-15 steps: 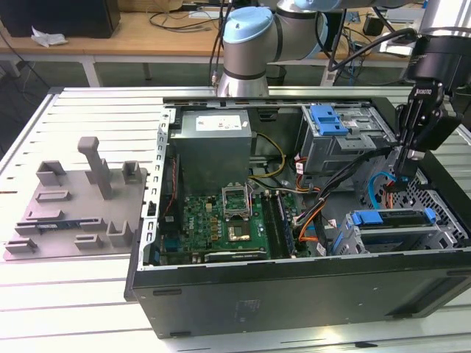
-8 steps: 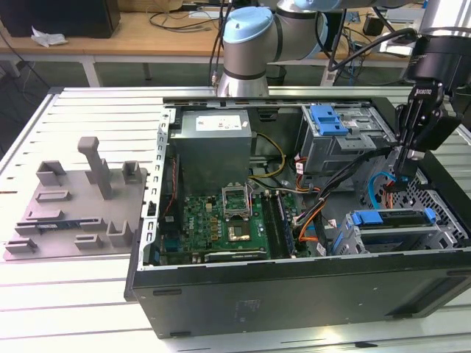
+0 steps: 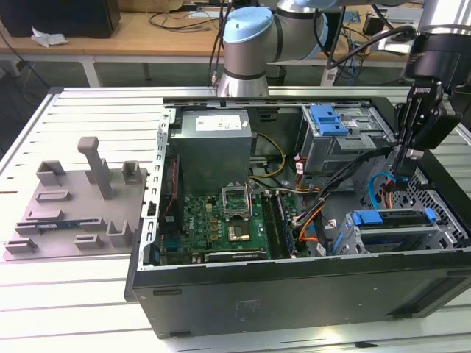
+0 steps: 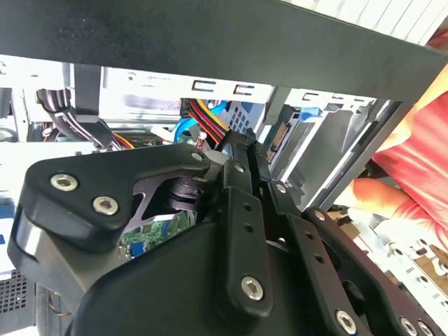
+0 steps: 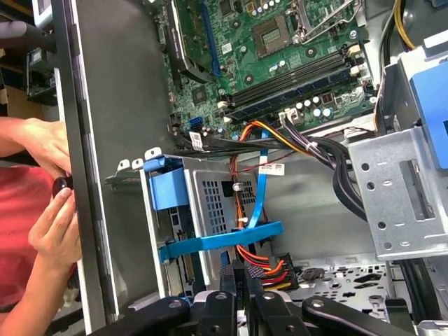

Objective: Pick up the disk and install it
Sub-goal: 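Insert the first disk wire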

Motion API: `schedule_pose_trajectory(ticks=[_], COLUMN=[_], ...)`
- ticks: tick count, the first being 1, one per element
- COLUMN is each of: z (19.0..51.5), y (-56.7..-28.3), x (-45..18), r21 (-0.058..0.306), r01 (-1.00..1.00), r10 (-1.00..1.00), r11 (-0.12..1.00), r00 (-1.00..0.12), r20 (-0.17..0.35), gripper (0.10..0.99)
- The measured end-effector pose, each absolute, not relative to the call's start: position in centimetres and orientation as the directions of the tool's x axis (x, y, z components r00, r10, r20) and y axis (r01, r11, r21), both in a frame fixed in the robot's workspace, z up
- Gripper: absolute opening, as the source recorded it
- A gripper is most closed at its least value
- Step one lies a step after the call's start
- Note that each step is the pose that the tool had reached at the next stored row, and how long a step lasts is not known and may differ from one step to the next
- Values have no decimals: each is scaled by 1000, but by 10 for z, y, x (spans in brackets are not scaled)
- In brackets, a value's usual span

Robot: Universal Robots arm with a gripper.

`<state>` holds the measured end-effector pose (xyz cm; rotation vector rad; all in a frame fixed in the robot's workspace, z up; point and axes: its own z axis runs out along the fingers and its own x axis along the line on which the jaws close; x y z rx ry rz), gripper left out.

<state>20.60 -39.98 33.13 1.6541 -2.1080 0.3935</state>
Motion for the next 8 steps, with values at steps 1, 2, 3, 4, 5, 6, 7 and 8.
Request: schedule_pose_trajectory(ticks=[1,2,3,4,5,6,7,8], z=[332,334,335,336,337,338,339,339], y=[-400,-401,-401,-402,-402,-403,-404,-405], x=[206,205,204,203,203,202,202,202], r21=[40,39,36,35,32,31,29,29], r01=[-968,-968,-968,-968,-968,-968,-969,-969], r10=[-847,-849,-851,-853,-854,-856,-859,-862], r11=[248,248,248,248,247,247,247,247], r00=[-196,-198,-200,-201,-202,-204,-205,-206], r20=[494,490,485,482,478,475,469,464], gripper=[169,169,169,169,169,169,169,169])
